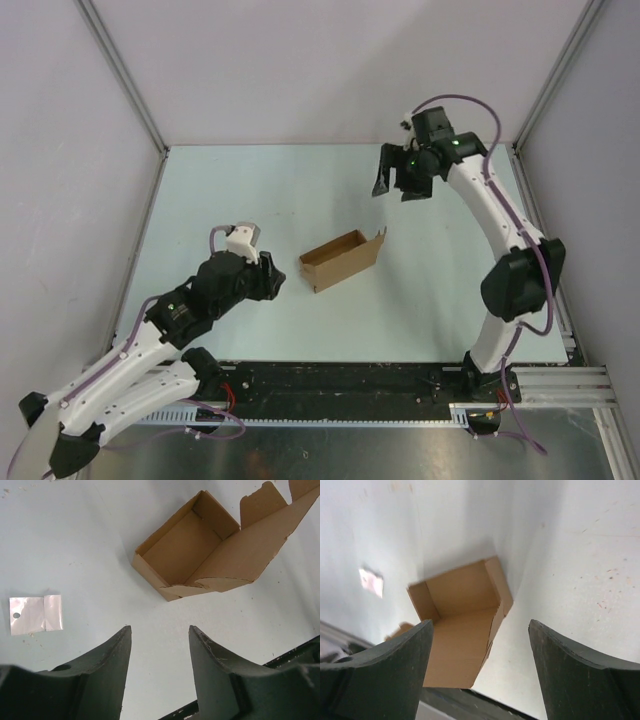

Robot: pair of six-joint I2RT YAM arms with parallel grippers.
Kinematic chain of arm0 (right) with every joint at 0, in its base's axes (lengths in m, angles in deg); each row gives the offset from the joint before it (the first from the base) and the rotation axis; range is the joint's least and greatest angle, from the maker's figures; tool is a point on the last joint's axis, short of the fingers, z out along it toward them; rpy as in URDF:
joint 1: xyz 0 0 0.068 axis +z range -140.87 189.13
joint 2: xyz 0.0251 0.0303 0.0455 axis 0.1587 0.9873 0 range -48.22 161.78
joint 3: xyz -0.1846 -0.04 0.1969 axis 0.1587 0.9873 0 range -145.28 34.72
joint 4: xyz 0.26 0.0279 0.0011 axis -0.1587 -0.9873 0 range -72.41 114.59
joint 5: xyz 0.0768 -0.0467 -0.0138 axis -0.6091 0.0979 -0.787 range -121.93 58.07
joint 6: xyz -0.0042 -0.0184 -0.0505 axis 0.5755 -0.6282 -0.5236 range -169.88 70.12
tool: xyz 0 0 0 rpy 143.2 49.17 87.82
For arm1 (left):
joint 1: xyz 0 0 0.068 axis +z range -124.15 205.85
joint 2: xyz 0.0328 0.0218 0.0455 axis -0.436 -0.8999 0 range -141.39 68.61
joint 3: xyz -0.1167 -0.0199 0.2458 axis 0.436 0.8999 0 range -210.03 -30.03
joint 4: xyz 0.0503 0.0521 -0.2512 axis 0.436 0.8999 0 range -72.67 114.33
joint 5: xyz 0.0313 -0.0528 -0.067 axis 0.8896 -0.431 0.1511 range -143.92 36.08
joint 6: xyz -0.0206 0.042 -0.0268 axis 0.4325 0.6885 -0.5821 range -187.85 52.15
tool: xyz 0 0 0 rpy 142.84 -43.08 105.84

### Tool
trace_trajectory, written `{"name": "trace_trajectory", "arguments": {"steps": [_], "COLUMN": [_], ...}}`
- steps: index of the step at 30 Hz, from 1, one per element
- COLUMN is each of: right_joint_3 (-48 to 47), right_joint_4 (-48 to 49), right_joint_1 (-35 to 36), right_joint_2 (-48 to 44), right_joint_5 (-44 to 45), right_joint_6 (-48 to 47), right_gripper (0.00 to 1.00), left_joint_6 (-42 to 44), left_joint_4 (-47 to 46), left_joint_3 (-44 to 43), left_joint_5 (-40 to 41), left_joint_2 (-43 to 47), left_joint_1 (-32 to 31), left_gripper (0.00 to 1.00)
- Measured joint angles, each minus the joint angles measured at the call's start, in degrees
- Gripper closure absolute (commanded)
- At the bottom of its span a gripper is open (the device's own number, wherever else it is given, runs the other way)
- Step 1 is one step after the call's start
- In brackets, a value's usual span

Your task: Fold the paper box

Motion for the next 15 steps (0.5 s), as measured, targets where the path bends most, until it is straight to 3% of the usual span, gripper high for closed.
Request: {"name": "trace_trajectory", "arguments": {"steps": [6, 11, 15], "right_joint_3": [11.67, 20.98, 21.66], "right_joint_4": [8.02, 7.04, 4.68], "right_joint_1": [3.50, 20.13, 33.29], "right_joint_2": [-15.78, -29.09, -30.97], "right_joint_5": [16.37, 32.28, 42.82], "right_joint_6": [18.12, 37.73, 53.42], "right_gripper": [0.12, 0.10, 0.10], "left_joint_6": [-0.20, -0.50, -0.50], "left_joint_4": [0.00, 0.00, 0.00], "left_joint_3": [0.00, 0.00, 0.00], "left_joint_5": [1.18, 1.33, 1.84], "left_joint_2": [0.74, 1.33, 2.10], "left_joint_1": [0.20, 0.37, 0.42], "left_gripper": [0.39, 0.34, 0.29]}}
